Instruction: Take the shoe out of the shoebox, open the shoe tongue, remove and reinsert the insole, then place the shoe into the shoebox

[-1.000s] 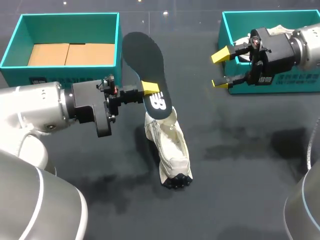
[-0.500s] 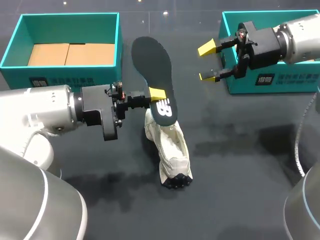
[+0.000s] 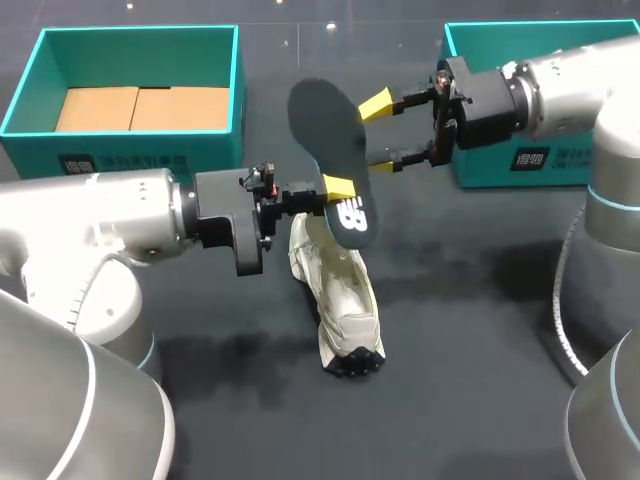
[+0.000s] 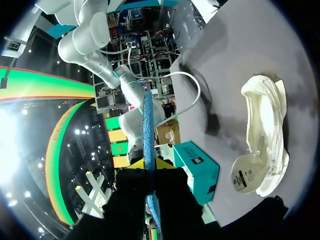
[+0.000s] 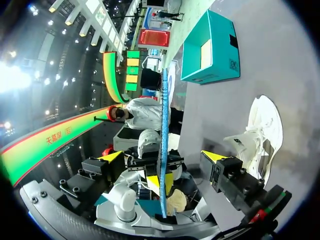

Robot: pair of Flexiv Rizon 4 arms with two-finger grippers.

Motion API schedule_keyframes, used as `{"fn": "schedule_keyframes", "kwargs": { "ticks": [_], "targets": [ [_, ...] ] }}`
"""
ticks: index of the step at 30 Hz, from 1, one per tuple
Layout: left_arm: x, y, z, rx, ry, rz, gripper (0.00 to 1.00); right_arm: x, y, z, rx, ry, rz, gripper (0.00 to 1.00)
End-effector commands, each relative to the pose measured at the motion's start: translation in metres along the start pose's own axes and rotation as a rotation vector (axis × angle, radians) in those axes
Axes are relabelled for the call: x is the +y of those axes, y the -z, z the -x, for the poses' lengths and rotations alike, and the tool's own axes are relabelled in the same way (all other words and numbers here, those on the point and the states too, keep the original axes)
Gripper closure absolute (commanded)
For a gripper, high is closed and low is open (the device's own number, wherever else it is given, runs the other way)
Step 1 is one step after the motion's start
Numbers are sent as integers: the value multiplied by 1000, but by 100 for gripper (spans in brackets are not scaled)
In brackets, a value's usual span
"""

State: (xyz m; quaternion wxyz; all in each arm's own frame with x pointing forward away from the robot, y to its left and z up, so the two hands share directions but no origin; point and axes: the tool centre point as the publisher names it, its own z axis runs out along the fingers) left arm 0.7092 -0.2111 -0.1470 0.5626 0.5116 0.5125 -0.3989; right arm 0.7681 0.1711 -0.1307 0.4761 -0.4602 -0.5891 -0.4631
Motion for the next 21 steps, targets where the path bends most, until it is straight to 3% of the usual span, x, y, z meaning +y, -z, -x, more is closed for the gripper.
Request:
{"fn": "schedule_keyframes", "kwargs": {
  "ticks": [1, 7, 12, 16, 21],
  "targets": [
    [2, -13, -5, 6, 9, 16, 100, -2, -6, 3, 6, 1, 10, 0],
    [3, -15, -5, 8, 27, 22, 100, -2, -12, 8, 14, 9, 10, 8],
    [4, -15, -6, 11, 35, 26, 100, -3, -16, 12, 22, 17, 10, 24],
    [5, -14, -6, 14, 34, 26, 100, -3, -17, 15, 25, 18, 10, 44],
    [6, -13, -8, 20, 29, 31, 100, -1, -20, 16, 30, 16, 9, 53]
  ]
}}
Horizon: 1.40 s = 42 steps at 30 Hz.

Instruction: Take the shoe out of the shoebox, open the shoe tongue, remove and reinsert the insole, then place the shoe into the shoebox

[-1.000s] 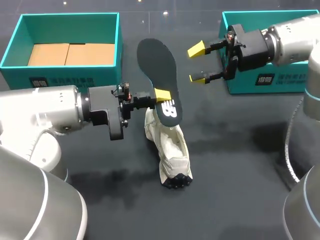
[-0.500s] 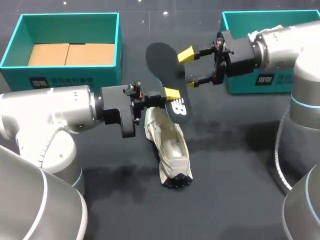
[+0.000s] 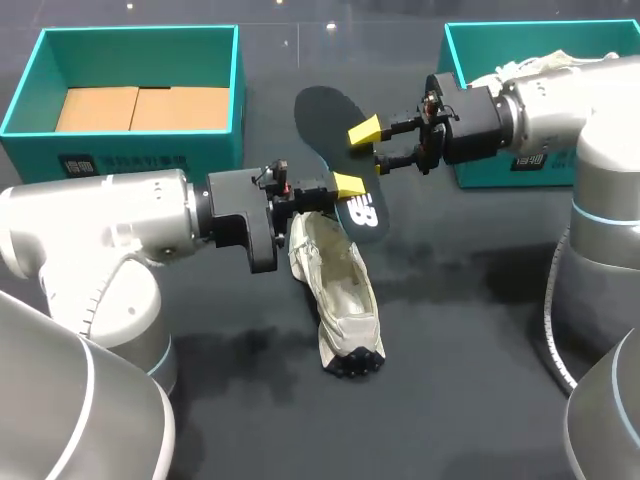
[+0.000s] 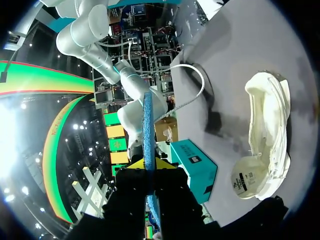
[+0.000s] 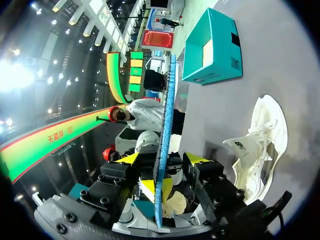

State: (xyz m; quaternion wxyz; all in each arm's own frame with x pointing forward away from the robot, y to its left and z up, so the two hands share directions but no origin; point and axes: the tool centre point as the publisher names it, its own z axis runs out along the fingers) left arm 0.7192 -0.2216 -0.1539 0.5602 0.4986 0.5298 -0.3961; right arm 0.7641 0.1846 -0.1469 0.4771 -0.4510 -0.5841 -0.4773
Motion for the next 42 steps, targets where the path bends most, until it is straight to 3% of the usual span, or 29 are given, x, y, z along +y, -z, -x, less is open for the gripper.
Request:
{"fn": "schedule_keyframes", "kwargs": {
  "ticks": [1, 10, 16, 25, 28, 30, 34, 42],
  "targets": [
    [-1, -1, -1, 6, -2, 2, 100, 2, -5, 3, 3, -4, -2, 53],
    [-1, -1, -4, 15, 1, 7, 100, 4, -7, 4, 7, -9, -4, 58],
    [-1, -2, -6, 19, 4, 6, 100, 5, -9, 6, 10, -6, -11, 72],
    [-1, -2, -7, 20, -8, 14, 100, 6, -10, 9, 18, -11, -14, 80],
    [-1, -2, -8, 21, -7, 15, 100, 6, -10, 9, 20, -11, -15, 92],
    [-1, -2, -8, 21, -6, 14, 100, 5, -11, 9, 20, -10, -18, 95],
    [-2, -1, -8, 21, -5, 13, 100, 5, -11, 9, 20, -9, -22, 95],
    [-2, 1, -9, 25, -6, 14, 100, 3, -11, 10, 20, -16, -24, 82]
  ]
}}
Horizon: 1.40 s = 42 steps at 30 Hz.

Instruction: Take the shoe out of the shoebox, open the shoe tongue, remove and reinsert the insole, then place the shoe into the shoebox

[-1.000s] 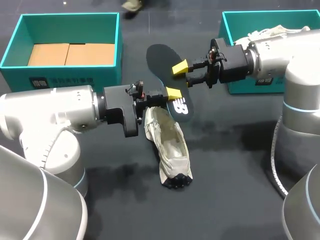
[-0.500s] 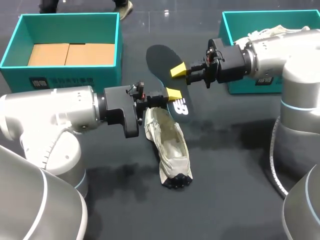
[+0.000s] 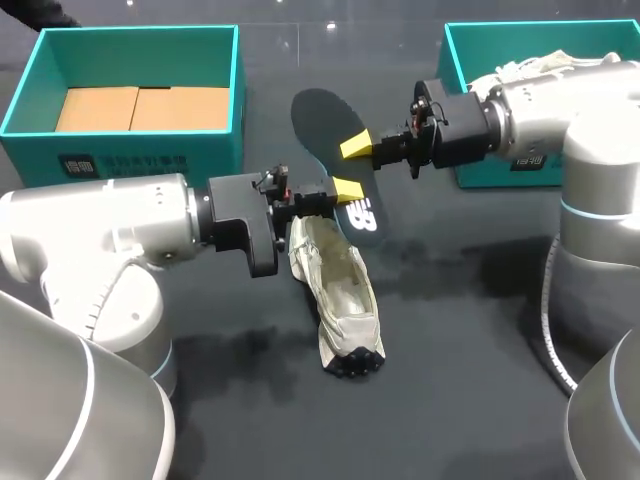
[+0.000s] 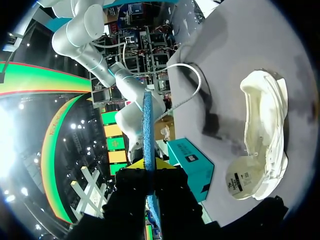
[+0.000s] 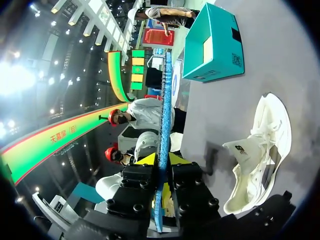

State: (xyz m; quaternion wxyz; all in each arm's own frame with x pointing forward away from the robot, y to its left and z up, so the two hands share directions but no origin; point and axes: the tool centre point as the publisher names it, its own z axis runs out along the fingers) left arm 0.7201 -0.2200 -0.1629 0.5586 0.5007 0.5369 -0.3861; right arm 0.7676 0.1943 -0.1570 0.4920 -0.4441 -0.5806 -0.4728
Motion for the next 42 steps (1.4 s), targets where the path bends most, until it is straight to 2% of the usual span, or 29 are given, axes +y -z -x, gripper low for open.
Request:
{"fn": "schedule_keyframes", "kwargs": {
  "ticks": [1, 2, 4, 10, 11, 12, 13, 19, 24, 30, 34, 42],
  "targets": [
    [-2, 0, 0, 4, -1, 2, 100, -1, -1, 0, -4, -4, -3, 83],
    [-2, 0, 0, 5, -1, 3, 100, -1, -1, 0, -5, -5, -3, 84],
    [-2, 1, 0, 6, -1, 3, 100, -1, -1, 0, -5, -7, -4, 100],
    [-2, 2, -1, 15, -1, 3, 100, -2, -1, 1, -3, -13, -9, 100],
    [-2, 2, -1, 25, -2, 8, 91, -2, -1, 1, -2, -13, -10, 100],
    [-3, 4, -1, 35, -1, 13, 6, -2, -1, 1, -2, -14, -10, 100],
    [-3, 7, 1, 34, 1, 17, 0, -2, -1, 1, -2, -14, -11, 100],
    [3, 38, 14, 68, 6, 56, 0, -3, 1, 5, 8, -23, -6, 100],
    [15, 70, 17, 150, 11, 54, 0, -4, 2, 13, 5, -47, -1, 100],
    [32, 98, 21, 279, 12, 38, 0, -7, 3, 21, -2, -67, 12, 100],
    [45, 110, 25, 368, -39, 10, 0, -9, 3, 23, 0, -62, 23, 100],
    [45, 110, 25, 368, -39, 10, 0, -10, 3, 25, 5, -64, 17, 100]
  ]
}}
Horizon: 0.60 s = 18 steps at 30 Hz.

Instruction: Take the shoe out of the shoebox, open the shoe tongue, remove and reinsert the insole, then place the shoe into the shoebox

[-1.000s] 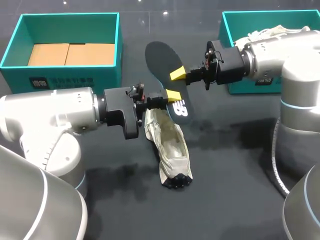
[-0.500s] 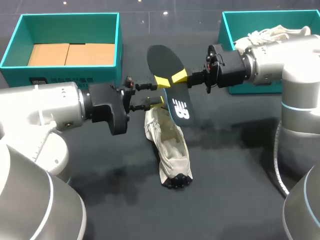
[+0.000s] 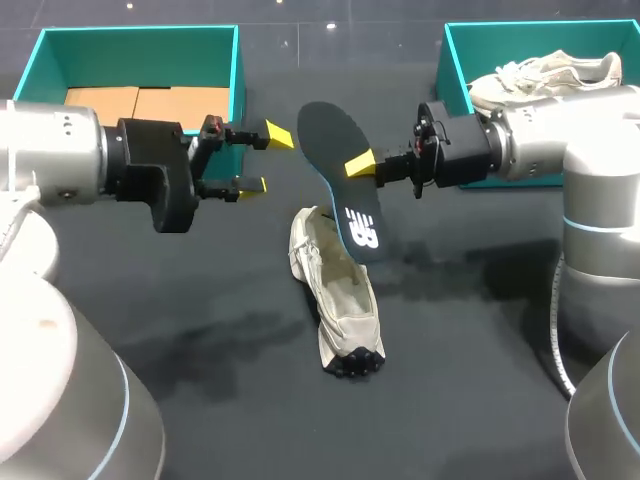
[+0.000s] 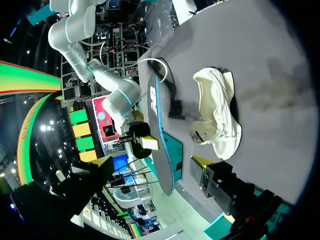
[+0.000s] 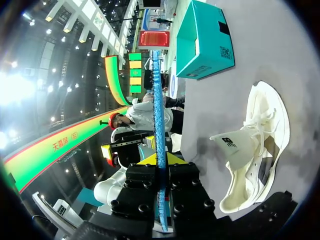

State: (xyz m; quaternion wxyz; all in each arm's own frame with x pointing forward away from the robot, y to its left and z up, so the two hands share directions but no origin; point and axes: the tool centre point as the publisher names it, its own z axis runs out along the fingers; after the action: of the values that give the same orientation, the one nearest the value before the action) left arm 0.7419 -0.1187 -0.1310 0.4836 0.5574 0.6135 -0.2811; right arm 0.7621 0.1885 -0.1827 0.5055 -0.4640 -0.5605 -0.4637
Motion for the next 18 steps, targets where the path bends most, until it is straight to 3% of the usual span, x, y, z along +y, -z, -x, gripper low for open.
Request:
{"fn": "schedule_keyframes", "kwargs": {
  "ticks": [1, 5, 7, 11, 13, 15, 18],
  "targets": [
    [0, 15, 2, 51, 0, -25, 0, -1, 0, 0, -3, -1, 1, 100],
    [0, 15, 2, 51, 0, -25, 0, -1, 0, 0, -3, -1, 1, 100],
    [13, 15, 12, 78, 19, 13, 0, -1, 0, 0, -3, -1, 1, 100],
    [36, 13, 35, 237, -18, 54, 0, -1, 0, 0, -3, -1, 1, 100],
    [47, 14, 44, 331, 11, 31, 0, -1, 0, 0, -3, -1, 1, 100],
    [54, 16, 52, 357, 12, 10, 0, -1, 0, 0, -3, -1, 1, 100],
    [67, 13, 60, 517, 94, -94, 0, -1, 0, 0, -3, -1, 1, 100]
  ]
}}
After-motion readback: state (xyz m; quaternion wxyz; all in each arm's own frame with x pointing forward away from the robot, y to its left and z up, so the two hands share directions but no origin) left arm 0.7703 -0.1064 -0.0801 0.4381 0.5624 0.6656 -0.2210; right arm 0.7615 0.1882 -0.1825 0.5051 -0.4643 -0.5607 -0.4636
